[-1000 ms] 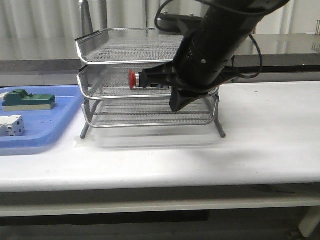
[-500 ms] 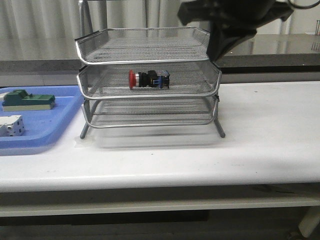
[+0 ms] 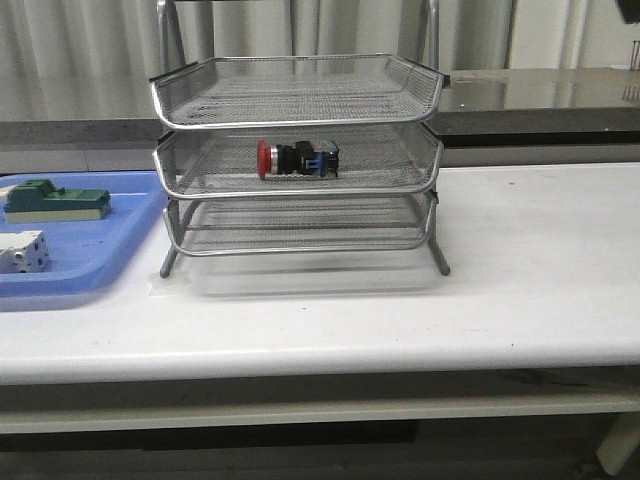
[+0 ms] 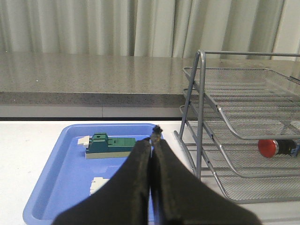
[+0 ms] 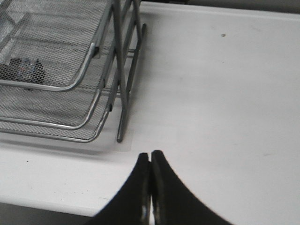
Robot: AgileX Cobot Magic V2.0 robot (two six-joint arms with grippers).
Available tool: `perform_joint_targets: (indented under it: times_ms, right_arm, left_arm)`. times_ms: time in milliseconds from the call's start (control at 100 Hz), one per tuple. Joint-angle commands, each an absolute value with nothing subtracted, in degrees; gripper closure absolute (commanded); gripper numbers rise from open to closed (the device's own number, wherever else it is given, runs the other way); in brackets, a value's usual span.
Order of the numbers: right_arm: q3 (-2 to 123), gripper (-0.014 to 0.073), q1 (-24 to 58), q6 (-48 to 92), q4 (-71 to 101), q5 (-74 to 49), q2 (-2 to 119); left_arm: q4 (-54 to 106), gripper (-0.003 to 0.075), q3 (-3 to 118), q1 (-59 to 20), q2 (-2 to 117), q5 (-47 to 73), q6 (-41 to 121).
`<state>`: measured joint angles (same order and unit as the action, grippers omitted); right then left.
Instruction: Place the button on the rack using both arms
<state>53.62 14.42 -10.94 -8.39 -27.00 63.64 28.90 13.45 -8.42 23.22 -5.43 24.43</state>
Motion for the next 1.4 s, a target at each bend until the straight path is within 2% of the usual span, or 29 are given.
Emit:
perform_joint_targets:
  times_ms: [0, 360, 550, 1390]
  right_arm:
    - [51.88, 0.066, 12.42, -11.16, -9.44, -22.0, 57.72]
    - [40.19, 0.066, 9.24, -11.16, -9.44, -21.96, 36.12]
    - [37.65, 0.066, 9.24, -11.11, -9.44, -24.62, 28.97]
    - [37.43, 0.066, 9.24, -11.11, -9.39, -25.03, 27.64]
  left_arm:
    - [29.16, 0.0741, 15.1, -8.18, 23.55, -9.82, 23.85]
    - [29.16, 0.0741, 15.1, -8.18, 23.55, -9.82, 23.85]
    - [29.16, 0.0741, 15.1, -8.18, 23.55, -9.82, 23.85]
    - [29.16, 0.0741, 15.1, -8.18, 23.55, -9.82, 23.85]
